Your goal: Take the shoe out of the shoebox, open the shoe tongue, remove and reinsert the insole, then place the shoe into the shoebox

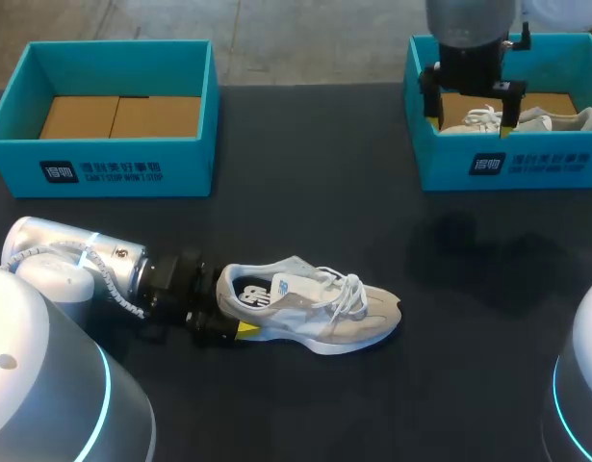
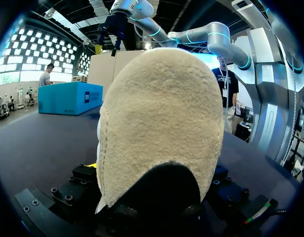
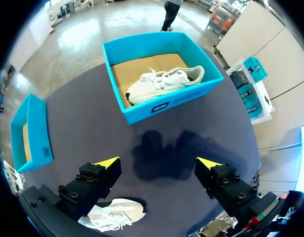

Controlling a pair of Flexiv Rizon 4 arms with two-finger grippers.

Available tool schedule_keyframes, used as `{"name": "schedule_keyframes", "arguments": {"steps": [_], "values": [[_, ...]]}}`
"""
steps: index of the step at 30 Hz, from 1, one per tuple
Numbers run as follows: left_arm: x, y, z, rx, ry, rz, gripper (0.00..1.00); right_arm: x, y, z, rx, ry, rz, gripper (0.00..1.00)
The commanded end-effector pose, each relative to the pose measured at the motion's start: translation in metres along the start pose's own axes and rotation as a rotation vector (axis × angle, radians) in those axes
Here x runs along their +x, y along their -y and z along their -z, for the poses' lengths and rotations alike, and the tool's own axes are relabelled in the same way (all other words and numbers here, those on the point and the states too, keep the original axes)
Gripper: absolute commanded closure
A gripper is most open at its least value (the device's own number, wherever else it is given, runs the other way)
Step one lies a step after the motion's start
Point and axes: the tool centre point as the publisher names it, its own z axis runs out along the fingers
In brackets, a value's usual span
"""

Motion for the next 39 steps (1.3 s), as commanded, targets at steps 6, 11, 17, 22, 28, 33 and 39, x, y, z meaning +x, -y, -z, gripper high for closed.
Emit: {"name": "schedule_keyframes", "arguments": {"steps": [6,11,17,22,28,33,39], "values": [[-0.003,-0.001,-0.001,-0.002,-0.002,0.0,1.0,0.029,0.017,-0.003,-0.002,-0.002,-0.009,0.0],[-0.003,-0.001,-0.001,-0.002,-0.002,0.0,1.0,0.048,0.042,0.007,-0.028,-0.046,-0.01,0.0],[-0.003,-0.001,-0.001,-0.002,-0.002,0.0,1.0,0.071,0.064,0.013,-0.018,-0.054,0.031,0.0],[-0.003,-0.001,-0.001,-0.002,-0.002,0.0,1.0,0.09,0.082,0.01,0.004,-0.07,0.066,0.0],[-0.003,-0.001,-0.001,-0.002,-0.002,0.0,1.0,0.112,0.108,0.005,0.02,-0.094,0.07,0.0],[-0.003,-0.001,-0.001,-0.002,-0.002,0.0,1.0,0.125,0.131,0.0,0.029,-0.113,0.075,0.0],[-0.003,-0.001,-0.001,-0.002,-0.002,0.0,1.0,0.141,0.158,0.0,0.034,-0.125,0.083,0.0]]}}
